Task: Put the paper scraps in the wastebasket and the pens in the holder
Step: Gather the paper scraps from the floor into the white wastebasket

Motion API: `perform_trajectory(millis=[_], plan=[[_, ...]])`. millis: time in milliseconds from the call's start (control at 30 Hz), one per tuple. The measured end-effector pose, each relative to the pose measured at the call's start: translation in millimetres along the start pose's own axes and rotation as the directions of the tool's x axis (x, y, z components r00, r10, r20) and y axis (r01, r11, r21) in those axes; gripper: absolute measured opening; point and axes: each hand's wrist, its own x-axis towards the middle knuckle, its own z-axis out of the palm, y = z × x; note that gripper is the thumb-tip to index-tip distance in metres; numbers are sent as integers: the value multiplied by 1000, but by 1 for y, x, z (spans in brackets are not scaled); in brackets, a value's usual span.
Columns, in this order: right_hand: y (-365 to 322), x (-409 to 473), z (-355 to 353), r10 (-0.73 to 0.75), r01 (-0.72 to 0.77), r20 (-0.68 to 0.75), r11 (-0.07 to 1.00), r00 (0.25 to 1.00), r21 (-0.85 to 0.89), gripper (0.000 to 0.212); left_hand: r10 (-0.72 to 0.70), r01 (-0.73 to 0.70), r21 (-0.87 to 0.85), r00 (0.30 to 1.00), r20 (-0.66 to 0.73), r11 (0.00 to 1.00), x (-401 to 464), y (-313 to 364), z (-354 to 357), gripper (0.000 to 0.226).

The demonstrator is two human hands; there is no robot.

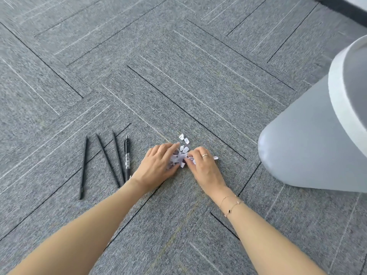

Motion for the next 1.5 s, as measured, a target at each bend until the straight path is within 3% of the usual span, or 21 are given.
perform_trajectory(millis=[233, 367, 533, 633, 867, 1067, 1133, 1400, 1500], plan=[[-5, -2, -7, 32, -31, -87, 999, 996, 13, 20, 142, -137, 88, 988, -53, 987, 21, -5, 2, 44], [-1, -4, -14, 132, -125, -195, 991, 972, 50, 19, 242, -240, 78, 970, -26, 968, 31, -8, -1, 32], [19, -3, -25, 175, -217, -272, 967, 946, -135, 15, 263, -264, 66, 964, 25, 962, 49, -4, -3, 23], [25, -5, -27, 269, -304, -200, 938, 942, -168, 28, 218, -217, 93, 976, -1, 972, 58, 3, -1, 15], [18, -15, -22, 169, -180, -61, 927, 984, -329, 51, 120, -123, 62, 992, 47, 990, 69, 14, -2, 17], [19, -9, -22, 85, -100, -57, 922, 995, -375, 38, -38, 24, 97, 989, 142, 995, 82, 22, -7, 24], [20, -1, -23, 72, -78, -30, 905, 997, -418, 31, -35, 13, 116, 982, 186, 993, 86, 23, -8, 23], [24, 23, -37, 6, 68, 175, 907, 985, -416, 26, -39, 6, 123, 962, 271, 992, 88, 24, -18, 32], [20, 28, -42, 84, 9, 277, 948, 957, -317, 31, -70, 46, 86, 949, 308, 995, 83, 23, -27, 30]])
